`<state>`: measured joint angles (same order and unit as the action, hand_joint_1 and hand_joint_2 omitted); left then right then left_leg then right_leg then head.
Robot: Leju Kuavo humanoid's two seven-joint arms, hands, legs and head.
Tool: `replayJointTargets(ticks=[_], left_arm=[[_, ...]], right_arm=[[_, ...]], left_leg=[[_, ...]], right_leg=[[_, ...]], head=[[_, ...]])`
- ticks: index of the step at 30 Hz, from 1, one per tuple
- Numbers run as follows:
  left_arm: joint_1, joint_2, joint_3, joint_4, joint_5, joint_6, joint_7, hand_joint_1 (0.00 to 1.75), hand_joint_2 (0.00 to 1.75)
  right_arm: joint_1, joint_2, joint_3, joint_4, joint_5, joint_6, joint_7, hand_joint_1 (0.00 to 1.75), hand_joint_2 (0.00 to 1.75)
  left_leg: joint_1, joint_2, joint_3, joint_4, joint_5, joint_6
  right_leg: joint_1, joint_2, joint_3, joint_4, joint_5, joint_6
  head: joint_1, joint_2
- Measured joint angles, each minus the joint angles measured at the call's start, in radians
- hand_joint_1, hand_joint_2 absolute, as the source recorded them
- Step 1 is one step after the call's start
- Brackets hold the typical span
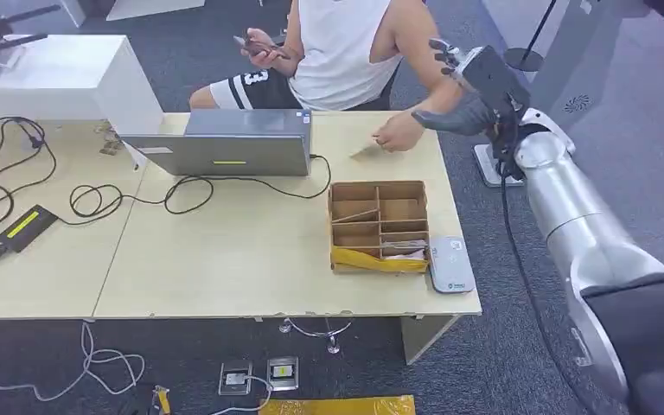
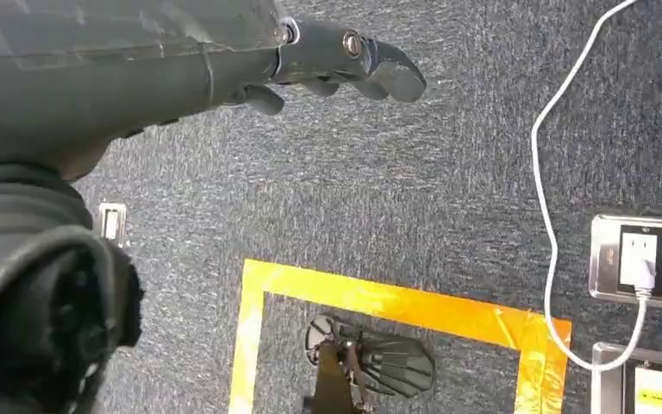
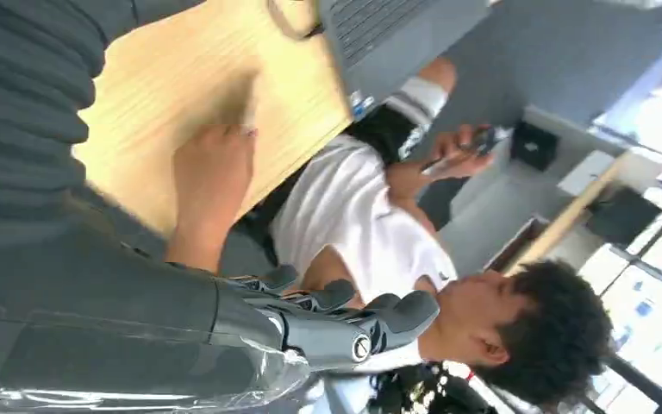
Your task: Pass the card to the sensor for recognition and then transmit it.
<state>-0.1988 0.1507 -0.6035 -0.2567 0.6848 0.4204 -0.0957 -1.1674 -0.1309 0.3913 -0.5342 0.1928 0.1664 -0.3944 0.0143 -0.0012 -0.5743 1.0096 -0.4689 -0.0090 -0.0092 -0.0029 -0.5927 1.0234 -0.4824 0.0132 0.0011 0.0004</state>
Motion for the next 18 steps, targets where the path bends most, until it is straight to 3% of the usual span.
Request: replayJointTargets(ticks=[5,8,13,18], left_arm=[[0.009,-0.001,0.000,0.003,0.020,0.006,-0.012,0.00,0.00],[0.012,-0.002,0.000,0.003,0.031,0.007,-0.022,0.00,0.00],[0.021,-0.002,0.000,0.005,0.048,0.009,-0.043,0.00,0.00],[0.028,-0.002,0.000,0.009,0.057,0.010,-0.048,0.00,0.00]], right_arm=[[0.080,-0.026,-0.060,-0.155,-0.399,0.180,0.109,0.00,1.75],[0.136,-0.046,-0.090,-0.249,-0.564,0.269,0.162,0.00,1.75],[0.230,-0.088,-0.088,-0.373,-0.536,0.326,0.193,0.00,1.75],[0.319,-0.116,-0.085,-0.457,-0.471,0.313,0.213,0.00,1.75]], left_leg=[[0.000,0.000,0.000,0.000,0.000,0.000],[0.000,0.000,0.000,0.000,0.000,0.000],[0.000,0.000,0.000,0.000,0.000,0.000],[0.000,0.000,0.000,0.000,0.000,0.000]], right_leg=[[0.000,0.000,0.000,0.000,0.000,0.000],[0.000,0.000,0.000,0.000,0.000,0.000],[0.000,0.001,0.000,-0.001,0.000,0.000],[0.000,0.000,0.000,-0.001,0.000,0.000]], head=[[0.000,0.000],[0.000,0.000],[0.000,0.000],[0.000,0.000]])
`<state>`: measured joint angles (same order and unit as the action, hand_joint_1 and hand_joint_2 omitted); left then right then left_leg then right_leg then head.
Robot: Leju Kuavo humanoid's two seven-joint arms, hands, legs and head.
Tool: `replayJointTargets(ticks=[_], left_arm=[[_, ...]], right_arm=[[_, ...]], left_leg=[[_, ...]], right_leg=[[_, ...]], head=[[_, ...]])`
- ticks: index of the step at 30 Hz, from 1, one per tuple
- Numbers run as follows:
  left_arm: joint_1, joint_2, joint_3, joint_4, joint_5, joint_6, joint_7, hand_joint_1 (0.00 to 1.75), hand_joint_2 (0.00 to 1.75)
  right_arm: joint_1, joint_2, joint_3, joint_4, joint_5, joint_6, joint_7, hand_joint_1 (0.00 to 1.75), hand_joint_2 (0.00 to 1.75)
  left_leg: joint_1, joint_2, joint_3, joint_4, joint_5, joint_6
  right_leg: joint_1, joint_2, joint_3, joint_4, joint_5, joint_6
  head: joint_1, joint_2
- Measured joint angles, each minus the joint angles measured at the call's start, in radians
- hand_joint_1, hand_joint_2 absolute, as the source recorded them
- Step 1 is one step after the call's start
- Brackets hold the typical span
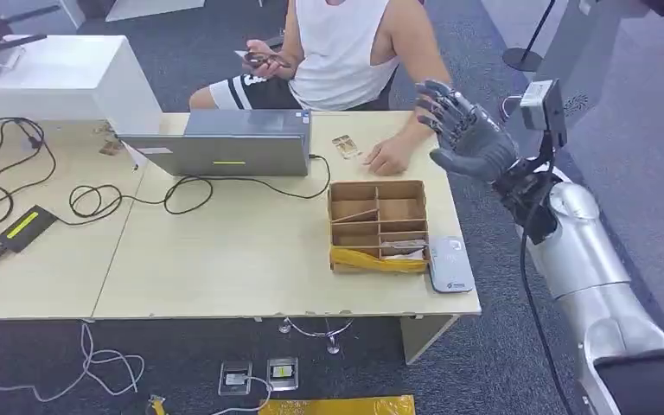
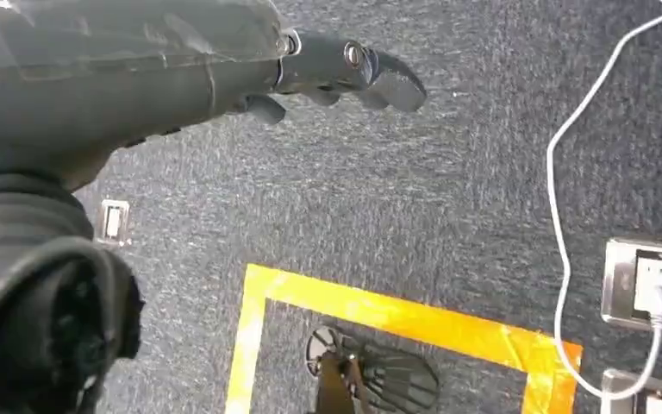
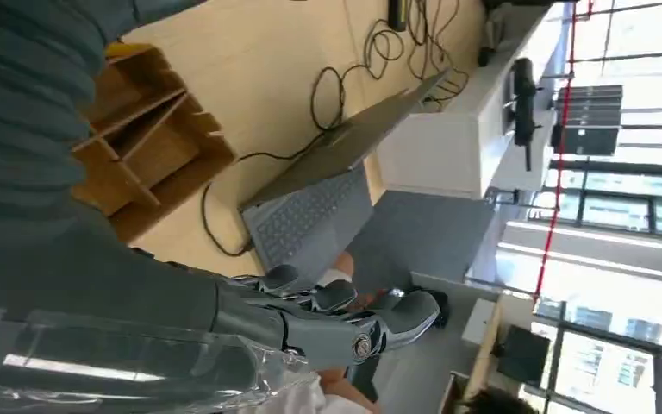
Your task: Pass the card to the sensor for recognition and then transmit it.
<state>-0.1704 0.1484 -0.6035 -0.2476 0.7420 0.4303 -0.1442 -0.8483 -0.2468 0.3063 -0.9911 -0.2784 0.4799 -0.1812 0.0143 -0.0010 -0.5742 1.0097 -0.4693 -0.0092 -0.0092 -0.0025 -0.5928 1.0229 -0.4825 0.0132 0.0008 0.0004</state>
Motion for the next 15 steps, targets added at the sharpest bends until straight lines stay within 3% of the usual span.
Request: replayJointTargets(ticks=[9,11,15], left_arm=[[0.001,0.000,0.000,0.002,0.000,-0.001,0.000,0.00,0.00],[0.001,0.001,0.000,0.002,0.000,-0.001,0.000,0.00,0.00],[0.002,0.003,0.000,0.002,0.004,-0.001,0.000,0.00,0.00]], right_arm=[[0.109,-0.021,0.010,-0.105,0.109,-0.052,0.030,0.00,1.75],[0.118,-0.025,0.016,-0.119,0.197,-0.077,0.049,0.00,1.75],[0.155,-0.031,0.040,-0.137,0.520,-0.144,0.104,0.00,1.75]], left_leg=[[0.000,0.000,0.000,0.000,0.000,0.000],[0.000,0.000,0.000,0.000,0.000,0.000],[0.000,0.000,0.000,0.000,0.000,0.000]], right_leg=[[0.000,0.000,0.000,0.000,0.000,0.000],[0.000,0.000,0.000,0.000,0.000,0.000],[0.000,0.000,0.000,0.000,0.000,0.000]], head=[[0.000,0.000],[0.000,0.000],[0.000,0.000]])
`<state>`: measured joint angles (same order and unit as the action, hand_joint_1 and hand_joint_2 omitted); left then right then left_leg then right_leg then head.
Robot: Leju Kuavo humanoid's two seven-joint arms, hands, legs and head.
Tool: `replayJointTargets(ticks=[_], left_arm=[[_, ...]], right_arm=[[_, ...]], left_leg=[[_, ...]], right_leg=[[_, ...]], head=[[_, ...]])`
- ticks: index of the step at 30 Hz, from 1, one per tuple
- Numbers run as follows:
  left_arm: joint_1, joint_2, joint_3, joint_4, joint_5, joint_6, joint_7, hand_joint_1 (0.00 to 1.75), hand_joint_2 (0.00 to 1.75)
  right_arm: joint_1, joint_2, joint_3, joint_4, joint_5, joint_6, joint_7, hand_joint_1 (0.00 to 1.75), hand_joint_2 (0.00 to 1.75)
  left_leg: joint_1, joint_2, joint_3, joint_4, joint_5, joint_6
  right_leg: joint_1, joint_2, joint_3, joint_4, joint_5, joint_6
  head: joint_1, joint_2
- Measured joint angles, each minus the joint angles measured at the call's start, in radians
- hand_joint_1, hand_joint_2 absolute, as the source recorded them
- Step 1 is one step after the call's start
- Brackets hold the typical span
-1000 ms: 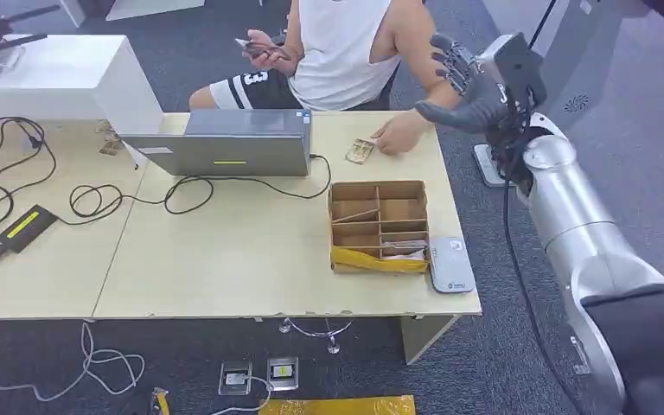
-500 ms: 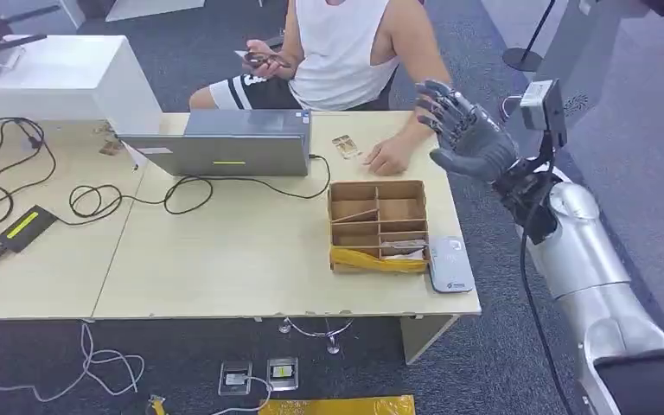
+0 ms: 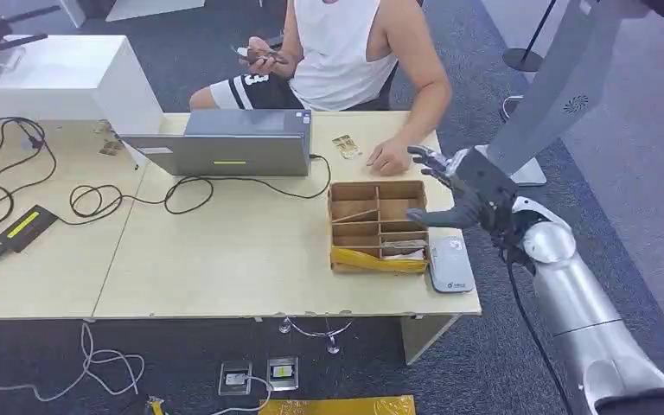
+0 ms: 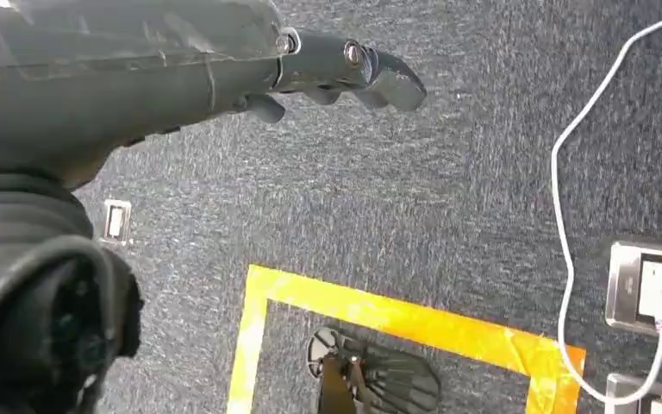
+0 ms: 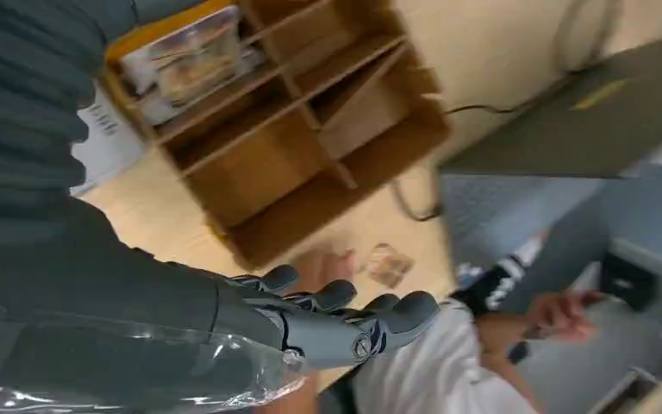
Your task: Pass the card to the sensor for recognition and then transmit it.
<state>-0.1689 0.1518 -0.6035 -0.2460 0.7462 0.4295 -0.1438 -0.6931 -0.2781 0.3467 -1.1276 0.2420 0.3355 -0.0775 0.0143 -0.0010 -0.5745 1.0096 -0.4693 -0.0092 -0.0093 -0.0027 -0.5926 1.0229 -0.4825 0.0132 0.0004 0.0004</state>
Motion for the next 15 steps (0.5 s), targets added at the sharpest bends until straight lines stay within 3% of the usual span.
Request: replayJointTargets(ticks=[9,15], left_arm=[[0.004,-0.001,0.000,0.003,0.001,0.010,0.000,0.00,0.00],[0.006,-0.001,0.000,0.006,-0.001,0.010,0.000,0.00,0.00]], right_arm=[[0.104,-0.009,0.042,-0.015,0.263,-0.061,0.012,0.00,1.75],[0.140,-0.018,0.048,-0.033,0.318,-0.072,0.021,0.00,1.75]], left_leg=[[0.000,0.000,0.000,0.000,0.000,0.000],[0.000,0.000,0.000,0.000,0.000,0.000]], right_leg=[[0.000,0.000,0.000,0.000,0.000,0.000],[0.000,0.000,0.000,0.000,0.000,0.000]], head=[[0.000,0.000],[0.000,0.000]])
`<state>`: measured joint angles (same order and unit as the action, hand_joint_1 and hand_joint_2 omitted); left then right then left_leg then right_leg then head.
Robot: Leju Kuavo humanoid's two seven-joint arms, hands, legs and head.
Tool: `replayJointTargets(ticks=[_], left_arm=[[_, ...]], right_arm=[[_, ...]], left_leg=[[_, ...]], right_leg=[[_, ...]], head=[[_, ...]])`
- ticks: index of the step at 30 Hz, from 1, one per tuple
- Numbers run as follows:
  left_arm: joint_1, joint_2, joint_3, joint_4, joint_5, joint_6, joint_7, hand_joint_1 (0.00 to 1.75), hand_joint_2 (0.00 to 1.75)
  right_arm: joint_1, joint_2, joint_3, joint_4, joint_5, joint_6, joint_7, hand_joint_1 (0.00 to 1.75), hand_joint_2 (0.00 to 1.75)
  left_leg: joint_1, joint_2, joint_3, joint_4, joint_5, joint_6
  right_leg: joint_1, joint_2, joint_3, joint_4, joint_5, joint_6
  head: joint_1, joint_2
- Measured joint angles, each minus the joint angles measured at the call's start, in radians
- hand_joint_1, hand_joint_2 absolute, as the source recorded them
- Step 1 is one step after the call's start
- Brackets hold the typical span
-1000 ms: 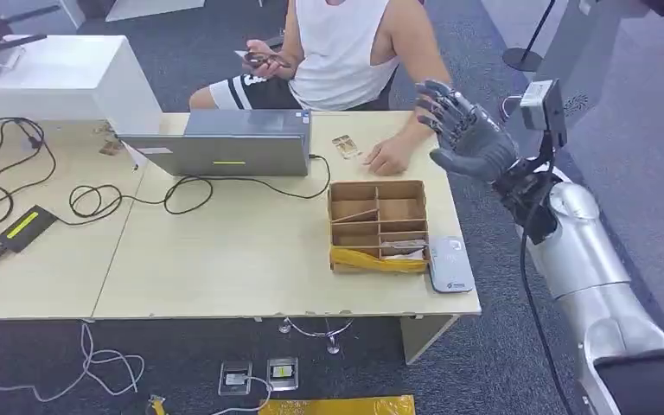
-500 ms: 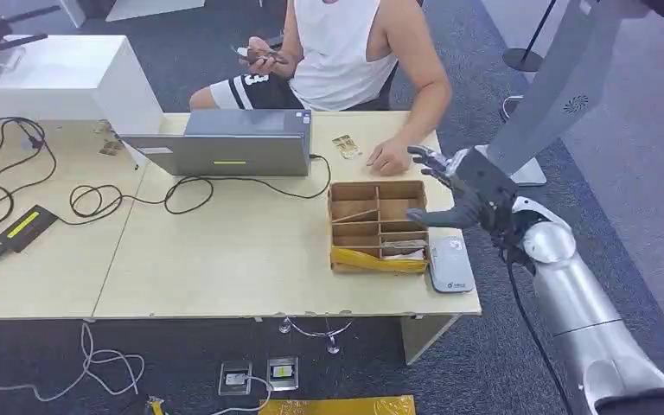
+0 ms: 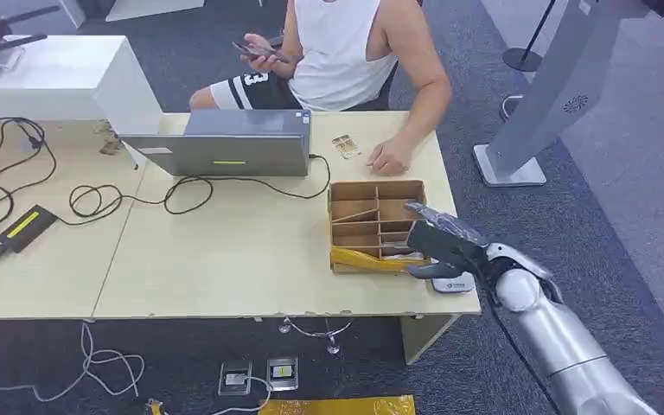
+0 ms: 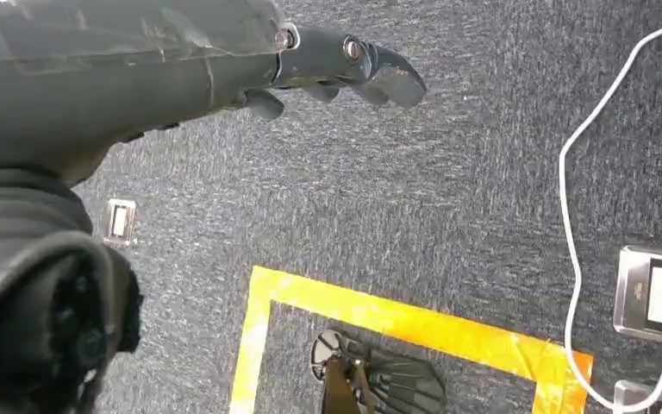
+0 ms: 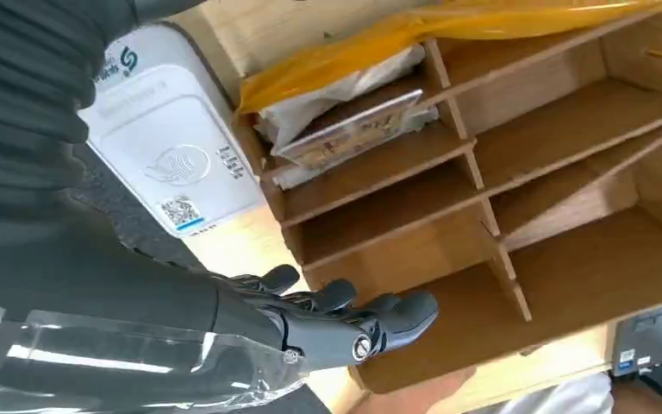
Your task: Pass the card to the sensor for recognition and then transmit it.
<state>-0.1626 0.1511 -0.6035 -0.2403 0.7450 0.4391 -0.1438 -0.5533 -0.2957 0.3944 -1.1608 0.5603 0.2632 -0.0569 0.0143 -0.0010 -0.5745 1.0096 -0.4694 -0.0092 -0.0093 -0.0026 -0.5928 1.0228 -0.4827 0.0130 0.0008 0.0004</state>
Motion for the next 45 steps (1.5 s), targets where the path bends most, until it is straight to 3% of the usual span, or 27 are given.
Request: replayJointTargets(ticks=[11,18,23,40,45], left_arm=[[0.000,0.003,0.000,0.001,-0.013,-0.003,0.000,0.00,0.00],[-0.001,0.002,0.000,0.002,-0.026,0.002,0.000,0.00,0.00],[-0.007,0.002,0.000,0.002,-0.034,0.003,0.000,0.00,0.00],[-0.013,0.003,0.000,0.002,-0.036,-0.003,0.002,0.00,0.00],[-0.014,0.006,0.000,0.002,-0.042,-0.003,0.008,0.00,0.00]], right_arm=[[0.035,-0.013,-0.003,-0.041,0.032,-0.026,0.009,0.00,1.75],[0.043,-0.010,-0.019,-0.071,0.190,-0.211,-0.038,0.00,1.75],[0.054,0.000,-0.017,-0.081,0.265,-0.286,-0.054,0.00,1.75],[0.090,0.032,-0.014,-0.081,0.302,-0.280,-0.075,0.00,1.75],[0.105,0.034,-0.008,-0.085,0.369,-0.338,-0.081,0.00,1.75]], left_leg=[[0.000,0.000,0.000,0.000,0.000,0.000],[0.000,0.000,0.000,0.000,0.000,0.000],[0.000,0.000,0.000,0.000,0.000,0.000],[0.000,0.000,0.000,0.000,0.000,0.000],[0.000,0.000,0.000,0.000,0.000,0.000]], right_leg=[[0.000,0.000,0.000,0.000,0.000,0.000],[0.000,0.000,0.000,0.000,0.000,0.000],[0.000,0.000,0.000,0.000,0.000,0.000],[0.000,0.000,0.000,0.000,0.000,0.000],[0.000,0.000,0.000,0.000,0.000,0.000]], head=[[0.000,0.000],[0.000,0.000],[0.000,0.000],[0.000,0.000],[0.000,0.000]])
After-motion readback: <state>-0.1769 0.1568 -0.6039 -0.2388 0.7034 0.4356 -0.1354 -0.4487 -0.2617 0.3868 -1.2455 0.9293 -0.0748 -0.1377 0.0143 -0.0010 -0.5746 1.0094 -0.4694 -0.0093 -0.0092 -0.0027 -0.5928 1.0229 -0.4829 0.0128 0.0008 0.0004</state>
